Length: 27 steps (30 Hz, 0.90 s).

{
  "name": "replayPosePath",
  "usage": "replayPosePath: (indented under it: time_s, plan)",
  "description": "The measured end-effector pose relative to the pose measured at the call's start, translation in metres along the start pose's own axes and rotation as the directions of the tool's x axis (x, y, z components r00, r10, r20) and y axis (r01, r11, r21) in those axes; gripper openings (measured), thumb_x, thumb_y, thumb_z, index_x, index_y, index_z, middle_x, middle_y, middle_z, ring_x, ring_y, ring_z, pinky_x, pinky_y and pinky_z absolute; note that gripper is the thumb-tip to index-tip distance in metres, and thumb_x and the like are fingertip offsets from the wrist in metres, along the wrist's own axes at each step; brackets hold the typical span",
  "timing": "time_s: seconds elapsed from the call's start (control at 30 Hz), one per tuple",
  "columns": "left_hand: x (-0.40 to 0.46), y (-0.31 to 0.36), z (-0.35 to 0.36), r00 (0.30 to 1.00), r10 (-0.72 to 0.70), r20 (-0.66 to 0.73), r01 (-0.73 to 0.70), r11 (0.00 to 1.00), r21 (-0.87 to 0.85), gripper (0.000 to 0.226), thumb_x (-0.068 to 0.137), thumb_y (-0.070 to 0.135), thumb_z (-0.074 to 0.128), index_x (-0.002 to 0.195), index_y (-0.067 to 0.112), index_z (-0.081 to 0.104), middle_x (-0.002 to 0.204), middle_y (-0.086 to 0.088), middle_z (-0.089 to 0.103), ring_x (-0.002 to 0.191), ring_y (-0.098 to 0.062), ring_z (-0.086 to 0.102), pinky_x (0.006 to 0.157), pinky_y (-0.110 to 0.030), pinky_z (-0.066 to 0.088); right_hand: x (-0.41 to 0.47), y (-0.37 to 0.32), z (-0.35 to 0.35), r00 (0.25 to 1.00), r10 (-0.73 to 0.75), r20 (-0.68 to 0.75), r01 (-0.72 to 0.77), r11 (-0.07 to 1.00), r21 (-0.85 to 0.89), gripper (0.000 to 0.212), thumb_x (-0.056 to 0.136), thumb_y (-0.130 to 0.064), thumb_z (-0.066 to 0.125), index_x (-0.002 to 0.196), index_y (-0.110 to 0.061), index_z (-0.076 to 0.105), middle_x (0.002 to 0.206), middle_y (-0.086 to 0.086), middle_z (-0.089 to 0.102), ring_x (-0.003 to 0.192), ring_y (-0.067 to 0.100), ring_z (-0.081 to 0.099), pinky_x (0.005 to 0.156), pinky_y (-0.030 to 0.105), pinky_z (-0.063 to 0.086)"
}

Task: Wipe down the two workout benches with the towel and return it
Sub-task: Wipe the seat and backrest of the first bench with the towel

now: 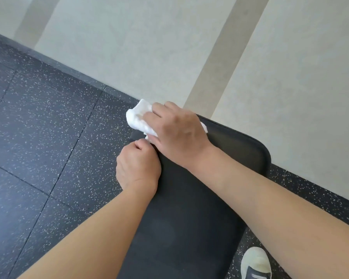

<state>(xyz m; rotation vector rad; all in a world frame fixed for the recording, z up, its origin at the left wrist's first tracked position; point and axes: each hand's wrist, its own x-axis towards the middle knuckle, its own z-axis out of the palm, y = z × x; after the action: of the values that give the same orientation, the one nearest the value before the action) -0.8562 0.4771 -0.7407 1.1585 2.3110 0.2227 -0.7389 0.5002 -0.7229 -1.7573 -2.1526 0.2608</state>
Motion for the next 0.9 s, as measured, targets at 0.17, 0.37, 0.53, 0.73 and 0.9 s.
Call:
replayPosePath:
  time_s: [0.17,0.37,0.53,0.73,0.9]
  plan:
    - [0.000,-0.001,0.001,1.000,0.028,0.002,-0.028,0.999,0.021,0.042,0.093,0.031,0.031,0.062,0.013,0.052,0.068,-0.004,0.056,0.067,-0.031,0.051,0.068,-0.042,0.040,-0.118,0.076,-0.047,0.993,-0.088,-0.083,0.086,0.996,-0.031,0.020,0.104,-0.030,0.062,0.109,-0.014,0.072,0.080,0.001,0.052,0.067,0.025,0.047,0.053,0.036,0.042]
    - [0.001,-0.002,0.000,1.000,0.020,0.021,-0.021,0.999,0.039,0.042,0.094,0.031,0.030,0.064,0.014,0.055,0.070,-0.003,0.057,0.073,-0.037,0.053,0.070,-0.042,0.041,-0.129,0.090,-0.053,0.990,0.086,-0.112,-0.093,0.994,-0.057,0.015,0.101,-0.028,0.065,0.101,-0.015,0.071,0.077,-0.001,0.052,0.064,0.024,0.050,0.048,0.034,0.039]
    - [0.001,-0.001,-0.001,0.999,0.024,0.025,-0.025,0.999,0.027,0.042,0.092,0.032,0.029,0.062,0.014,0.050,0.069,-0.004,0.057,0.068,-0.032,0.051,0.069,-0.042,0.041,-0.068,0.070,-0.034,0.976,0.201,-0.086,-0.201,0.980,0.016,0.019,0.101,-0.037,0.065,0.101,-0.019,0.067,0.081,-0.005,0.051,0.071,0.019,0.047,0.053,0.029,0.029]
    - [0.002,0.001,0.000,1.000,-0.018,0.017,0.017,0.999,0.052,0.035,0.086,0.035,0.026,0.058,0.015,0.035,0.059,-0.003,0.049,0.057,-0.026,0.041,0.059,-0.041,0.038,0.073,0.029,0.014,0.960,-0.041,0.277,-0.011,0.983,0.186,0.022,0.097,-0.042,0.061,0.108,-0.024,0.069,0.092,-0.005,0.062,0.089,0.023,0.063,0.063,0.031,0.034]
    - [0.000,0.006,-0.002,0.999,-0.046,0.015,0.044,0.995,0.085,0.036,0.086,0.036,0.026,0.063,0.012,0.042,0.058,-0.004,0.050,0.058,-0.027,0.044,0.059,-0.042,0.042,0.064,0.032,0.007,0.960,-0.147,0.240,0.099,0.974,0.202,0.012,0.092,-0.032,0.068,0.097,-0.020,0.070,0.085,-0.003,0.056,0.079,0.022,0.055,0.057,0.031,0.030]
